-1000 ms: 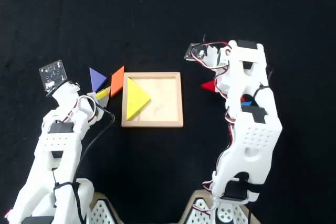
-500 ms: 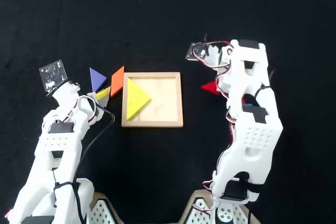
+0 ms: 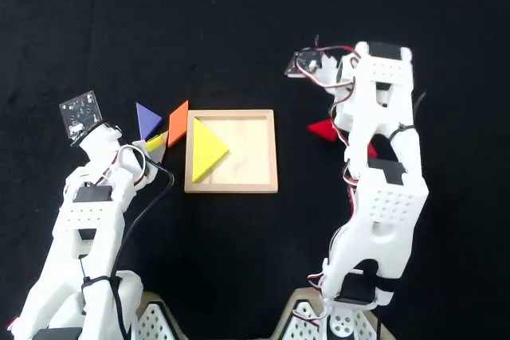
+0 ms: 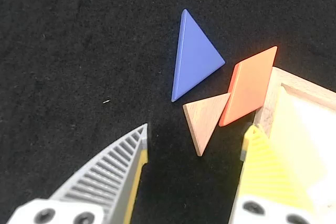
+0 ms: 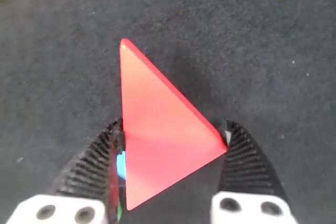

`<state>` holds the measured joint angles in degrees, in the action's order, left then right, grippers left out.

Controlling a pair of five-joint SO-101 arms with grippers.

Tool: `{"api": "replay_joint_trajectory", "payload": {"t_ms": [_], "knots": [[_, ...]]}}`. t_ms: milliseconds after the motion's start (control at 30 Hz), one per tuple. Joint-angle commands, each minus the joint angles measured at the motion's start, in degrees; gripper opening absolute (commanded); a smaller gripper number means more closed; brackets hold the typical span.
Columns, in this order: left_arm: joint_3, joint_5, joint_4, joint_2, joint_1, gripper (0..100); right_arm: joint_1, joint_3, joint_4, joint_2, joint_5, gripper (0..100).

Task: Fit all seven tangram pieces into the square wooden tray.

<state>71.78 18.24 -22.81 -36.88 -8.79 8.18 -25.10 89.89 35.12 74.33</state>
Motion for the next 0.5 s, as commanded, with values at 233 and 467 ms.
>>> {"api": "replay_joint_trajectory", "payload": {"t_ms": [233,467], "knots": [[-0.84,-0.09,1.05,0.00,-0.57,29,-8.09,-13.32,11.25,-5.05,-11.43,12.4],[-0.92,-0.09,1.41,0.00,-0.84,29,-21.80,7.16,9.67,-17.89,-14.24,12.4]]}}
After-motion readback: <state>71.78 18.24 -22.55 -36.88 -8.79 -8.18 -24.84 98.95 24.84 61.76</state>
